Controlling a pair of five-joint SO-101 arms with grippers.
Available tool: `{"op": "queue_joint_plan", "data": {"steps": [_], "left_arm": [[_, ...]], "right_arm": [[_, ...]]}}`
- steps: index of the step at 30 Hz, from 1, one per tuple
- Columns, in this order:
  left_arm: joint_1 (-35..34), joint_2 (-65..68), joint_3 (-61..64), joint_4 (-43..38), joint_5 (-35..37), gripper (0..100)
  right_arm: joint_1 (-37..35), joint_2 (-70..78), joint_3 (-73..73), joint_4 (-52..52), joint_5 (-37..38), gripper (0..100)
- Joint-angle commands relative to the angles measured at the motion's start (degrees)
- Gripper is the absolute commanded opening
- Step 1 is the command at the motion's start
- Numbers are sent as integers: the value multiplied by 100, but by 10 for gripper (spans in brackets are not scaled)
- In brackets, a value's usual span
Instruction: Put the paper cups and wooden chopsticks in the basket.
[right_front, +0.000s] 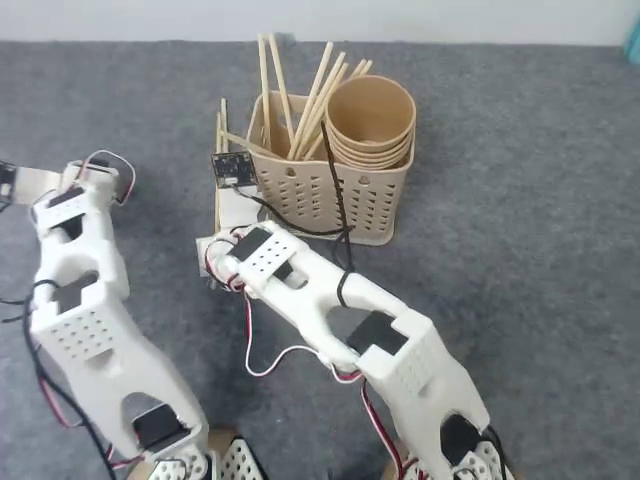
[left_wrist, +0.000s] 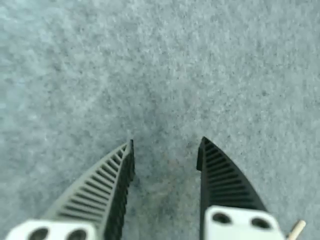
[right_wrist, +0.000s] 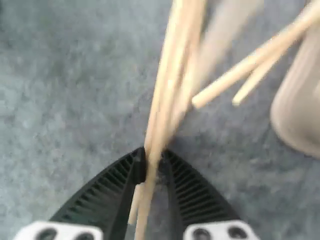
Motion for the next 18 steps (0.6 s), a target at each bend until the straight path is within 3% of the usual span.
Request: {"op": "queue_joint_plan", "data": {"steps": [1,15,18], "left_arm": [[-18,-70,-251,26,62,199],[-9,-70,-242,26,53,199],[-9,-70,-242,26,53,199]], "right_arm": [[-154,-303,-281,593,-44,9],[-453,-1982,-281,3222,-35,8],[-637,-2440,-281,3829,413,9]]}}
